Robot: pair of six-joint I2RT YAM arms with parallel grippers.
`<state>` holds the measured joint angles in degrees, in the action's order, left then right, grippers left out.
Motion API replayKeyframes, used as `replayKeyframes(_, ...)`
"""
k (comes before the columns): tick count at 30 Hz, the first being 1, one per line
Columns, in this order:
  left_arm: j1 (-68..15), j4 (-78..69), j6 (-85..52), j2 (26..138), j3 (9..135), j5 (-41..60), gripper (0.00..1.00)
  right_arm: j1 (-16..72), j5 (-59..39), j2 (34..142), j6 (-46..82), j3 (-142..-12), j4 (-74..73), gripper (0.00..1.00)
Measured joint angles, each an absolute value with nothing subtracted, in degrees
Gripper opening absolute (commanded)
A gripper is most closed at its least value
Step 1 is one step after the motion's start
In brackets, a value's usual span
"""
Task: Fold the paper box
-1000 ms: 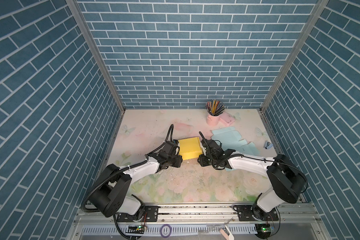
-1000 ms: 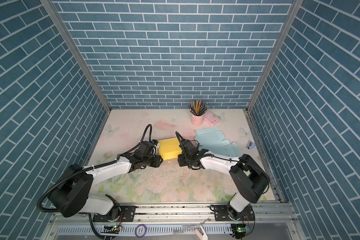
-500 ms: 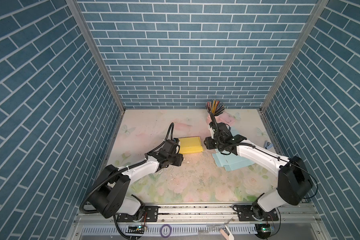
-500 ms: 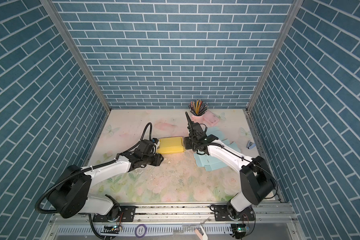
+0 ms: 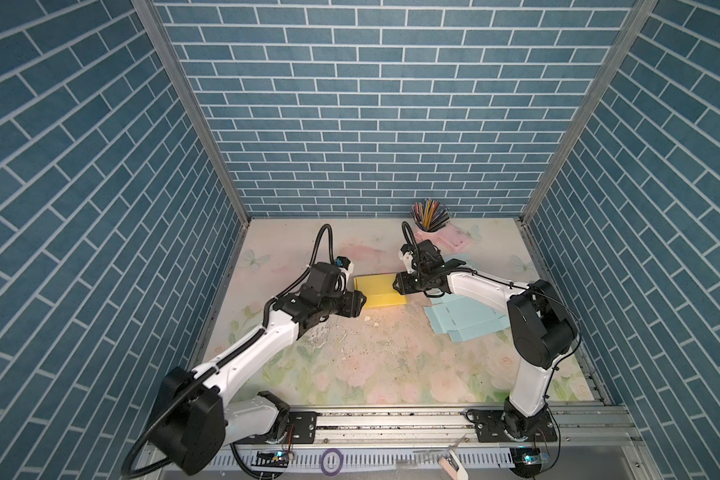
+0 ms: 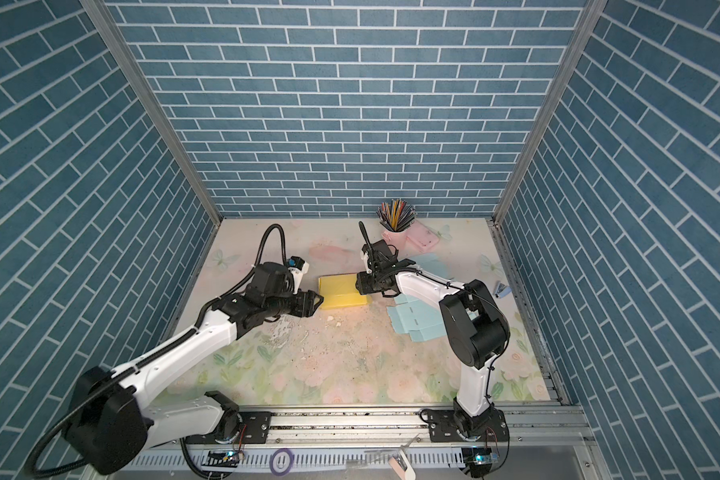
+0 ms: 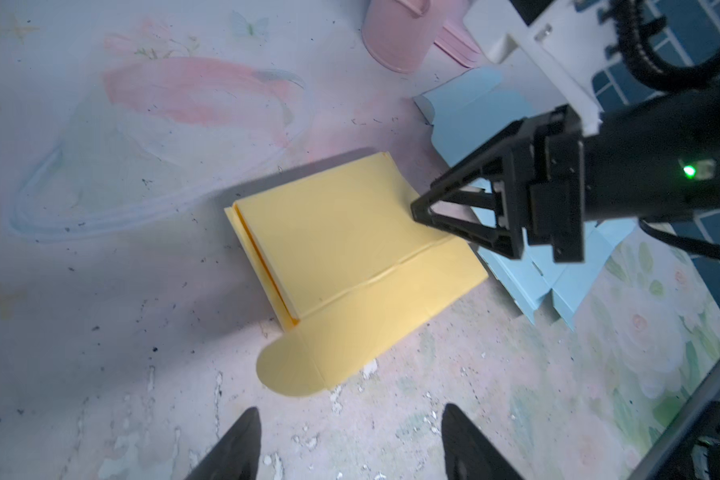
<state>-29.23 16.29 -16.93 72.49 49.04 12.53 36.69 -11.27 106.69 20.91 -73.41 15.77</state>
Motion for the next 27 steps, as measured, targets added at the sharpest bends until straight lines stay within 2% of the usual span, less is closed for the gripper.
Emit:
replayKeyframes(5, -27.11, 13.19, -16.08, 85.23, 53.87, 12.05, 0.6, 36.71, -12.8, 107.22, 20.91, -73.14, 14.9, 0.45)
replayKeyframes(11, -26.37, 10.13, -15.73, 95.37, 55.02, 11.62, 0.54, 36.71, -13.54, 107.94, 20.93, -71.79, 13.52, 0.45)
replayKeyframes(23, -26.04, 5.17, -15.64, 97.51, 54.13, 11.7, 0.5, 36.99, -13.87, 108.12, 20.99, -70.13, 10.31, 0.47)
replayKeyframes(27, -26.04, 4.27, -15.4, 96.44, 52.84, 11.07, 0.59, 37.3, -13.56, 108.12, 21.17, -69.32, 9.19, 0.47)
